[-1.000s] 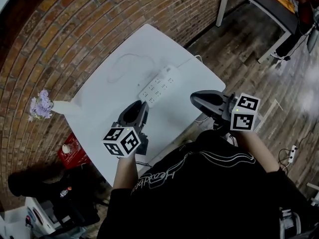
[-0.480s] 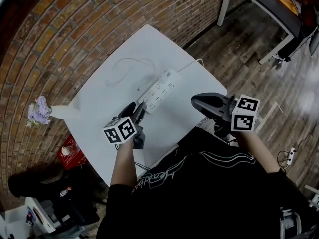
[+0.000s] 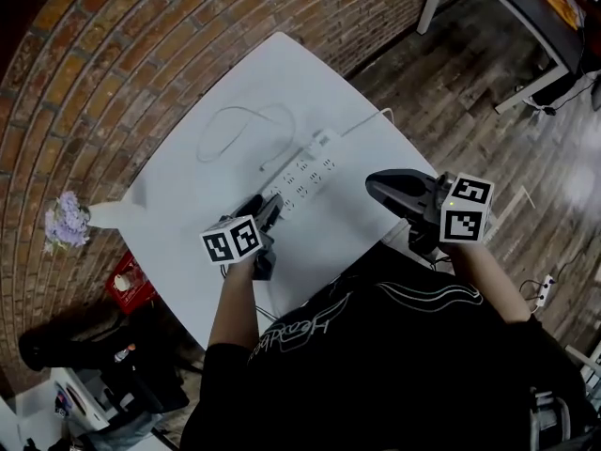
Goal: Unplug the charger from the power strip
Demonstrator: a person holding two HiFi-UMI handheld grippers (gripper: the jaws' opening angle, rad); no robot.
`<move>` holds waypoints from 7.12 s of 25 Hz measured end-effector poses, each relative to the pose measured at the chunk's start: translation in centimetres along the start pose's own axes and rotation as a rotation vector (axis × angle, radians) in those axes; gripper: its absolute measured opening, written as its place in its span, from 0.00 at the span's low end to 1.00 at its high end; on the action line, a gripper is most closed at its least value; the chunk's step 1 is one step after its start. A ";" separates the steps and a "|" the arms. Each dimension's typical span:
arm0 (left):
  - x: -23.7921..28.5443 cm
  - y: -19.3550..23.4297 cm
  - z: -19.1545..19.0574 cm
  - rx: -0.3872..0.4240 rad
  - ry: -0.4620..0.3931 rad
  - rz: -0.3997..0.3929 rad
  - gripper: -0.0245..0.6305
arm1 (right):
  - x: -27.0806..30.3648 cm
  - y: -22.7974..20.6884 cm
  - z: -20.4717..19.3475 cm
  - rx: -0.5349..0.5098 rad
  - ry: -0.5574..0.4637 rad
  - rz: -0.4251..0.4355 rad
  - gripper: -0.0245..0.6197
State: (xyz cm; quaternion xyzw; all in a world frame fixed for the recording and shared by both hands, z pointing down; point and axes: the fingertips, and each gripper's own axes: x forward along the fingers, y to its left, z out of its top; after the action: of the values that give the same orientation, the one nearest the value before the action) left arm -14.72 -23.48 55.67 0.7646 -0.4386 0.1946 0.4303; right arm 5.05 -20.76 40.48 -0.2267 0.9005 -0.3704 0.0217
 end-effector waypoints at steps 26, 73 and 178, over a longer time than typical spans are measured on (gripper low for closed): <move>0.6 0.7 -0.6 -0.057 0.011 -0.016 0.36 | 10.8 -7.5 -2.2 -0.525 0.160 -0.295 0.26; 0.7 0.8 -0.8 -0.075 -0.003 0.017 0.35 | 15.6 -12.3 -3.5 -0.560 0.293 -0.558 0.22; -5.4 -3.3 2.1 -0.027 -0.164 -0.012 0.31 | 12.1 -4.3 -0.2 -0.209 0.144 -0.247 0.23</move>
State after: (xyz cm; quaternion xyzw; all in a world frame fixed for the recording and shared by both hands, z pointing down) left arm -15.01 -21.63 49.25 0.7747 -0.4705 0.1227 0.4042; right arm -4.11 -28.43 45.06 -0.3095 0.8986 -0.2901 -0.1120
